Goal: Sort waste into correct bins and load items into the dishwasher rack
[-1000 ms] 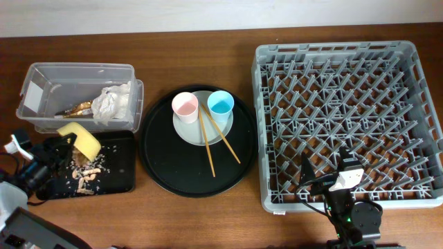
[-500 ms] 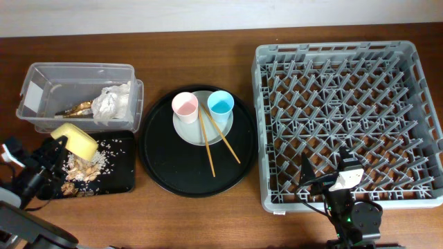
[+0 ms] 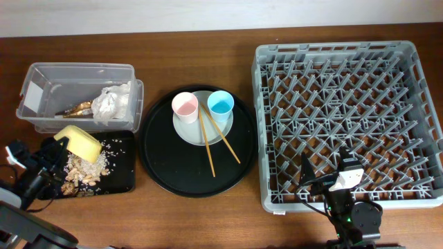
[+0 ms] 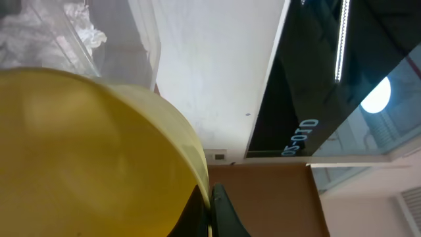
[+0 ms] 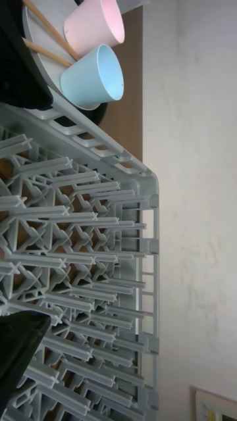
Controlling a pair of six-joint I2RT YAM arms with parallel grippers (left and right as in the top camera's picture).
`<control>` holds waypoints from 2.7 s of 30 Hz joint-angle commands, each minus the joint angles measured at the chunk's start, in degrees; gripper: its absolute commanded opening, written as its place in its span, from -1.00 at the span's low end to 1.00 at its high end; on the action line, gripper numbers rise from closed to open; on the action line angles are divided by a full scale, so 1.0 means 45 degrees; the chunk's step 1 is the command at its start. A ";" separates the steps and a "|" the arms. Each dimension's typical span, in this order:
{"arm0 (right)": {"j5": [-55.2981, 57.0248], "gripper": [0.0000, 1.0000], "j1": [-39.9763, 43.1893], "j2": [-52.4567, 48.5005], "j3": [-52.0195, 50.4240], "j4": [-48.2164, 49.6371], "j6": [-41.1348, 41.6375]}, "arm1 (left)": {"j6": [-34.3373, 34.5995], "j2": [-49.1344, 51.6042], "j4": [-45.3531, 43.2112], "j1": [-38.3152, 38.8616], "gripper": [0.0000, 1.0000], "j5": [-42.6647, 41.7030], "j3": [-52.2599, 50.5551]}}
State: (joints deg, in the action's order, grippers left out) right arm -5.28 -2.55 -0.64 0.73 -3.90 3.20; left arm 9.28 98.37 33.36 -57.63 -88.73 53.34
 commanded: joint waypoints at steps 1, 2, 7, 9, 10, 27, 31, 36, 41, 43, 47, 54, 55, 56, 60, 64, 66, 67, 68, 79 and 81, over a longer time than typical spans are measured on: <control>-0.0019 0.97 0.0083 0.0073 -0.0092 -0.0034 0.0024 | 0.0005 0.0078 -0.0243 -0.0039 -1.00 -0.0291 -0.0005; -0.0019 0.97 0.0083 0.0073 -0.0092 -0.0034 0.0024 | -0.0151 0.0078 -0.0311 -0.0024 -1.00 -0.0296 -0.0005; -0.0019 0.97 0.0083 0.0073 -0.0092 -0.0034 0.0024 | -0.0699 -0.0170 0.0136 0.0918 -1.00 -0.0291 0.0000; -0.0019 0.97 0.0083 0.0073 -0.0092 -0.0034 0.0024 | -0.0695 -0.0593 0.0155 0.1481 -1.00 -0.0151 0.0000; -0.0019 0.97 0.0083 0.0073 -0.0092 -0.0034 0.0024 | -0.0690 -0.0933 0.0204 0.1855 -1.00 0.0214 0.0010; -0.0019 0.96 0.0083 0.0073 -0.0092 -0.0034 0.0024 | -0.0214 -0.6611 0.4221 1.4435 -1.00 1.5450 0.0053; -0.0019 0.97 0.0083 0.0073 -0.0092 -0.0034 0.0024 | 0.0301 -0.6271 0.4065 1.6640 -1.00 1.6587 -0.0403; -0.0019 0.97 0.0083 0.0073 -0.0092 -0.0034 0.0024 | 0.0937 -0.5882 0.3497 1.7728 -1.00 1.7932 -0.1112; -0.0019 0.97 0.0083 0.0073 -0.0092 -0.0034 0.0024 | 0.0933 -0.5129 0.1821 1.7796 -0.99 1.8078 -0.1953; -0.0019 0.97 0.0083 0.0073 -0.0092 -0.0034 0.0024 | 0.0933 -0.4804 0.1350 1.7796 -0.98 1.8073 -0.2016; -0.0019 0.97 0.0083 0.0073 -0.0092 -0.0034 0.0024 | 0.0928 -0.4090 0.0335 1.7796 -0.78 1.8107 -0.2016; -0.0019 0.97 0.0083 0.0073 -0.0092 -0.0034 0.0024 | 0.0923 -0.3944 -0.0330 1.7796 -0.10 1.8724 -0.2011; -0.0019 0.97 0.0083 0.0073 -0.0092 -0.0034 0.0024 | 0.0923 -0.3944 -0.0505 1.7796 -0.05 1.8729 -0.1991; -0.0019 0.97 0.0083 0.0073 -0.0092 -0.0034 0.0024 | 0.0923 -0.3944 -0.0583 1.7792 0.01 1.8729 -0.1953; -0.0019 0.97 0.0083 0.0073 -0.0092 -0.0034 0.0024 | 0.0933 -0.3959 -0.0554 1.7558 0.08 1.8724 -0.0899; -0.0019 0.97 0.0083 0.0073 -0.0092 -0.0034 0.0024 | 0.0937 -0.3959 0.0685 1.6786 0.19 1.8719 0.1773; -0.0019 0.97 0.0083 0.0073 -0.0092 -0.0034 0.0024 | 0.0991 -0.3959 0.1632 1.6208 0.39 1.8719 0.3361; -0.0019 0.97 0.0083 0.0073 -0.0092 -0.0034 0.0024 | 0.0986 -0.3959 0.2064 1.5912 0.40 1.8724 0.4027; -0.0019 0.98 0.0083 0.0073 -0.0092 -0.0034 0.0024 | 0.0986 -0.3959 0.2545 1.5577 0.63 1.8729 0.4682; -0.2885 0.97 0.0073 0.0049 0.0379 0.0578 0.0685 | 0.0976 -0.3968 0.3750 1.2594 0.98 1.8729 0.6586; -0.2880 0.97 0.0073 -0.0117 0.1132 0.0330 0.1486 | 0.0976 -0.3968 0.3750 1.2590 0.98 1.8724 0.6586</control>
State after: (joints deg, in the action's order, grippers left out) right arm -14.98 -2.55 -0.69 1.32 -2.20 5.65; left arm 13.56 80.68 50.15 -0.73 -4.43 82.24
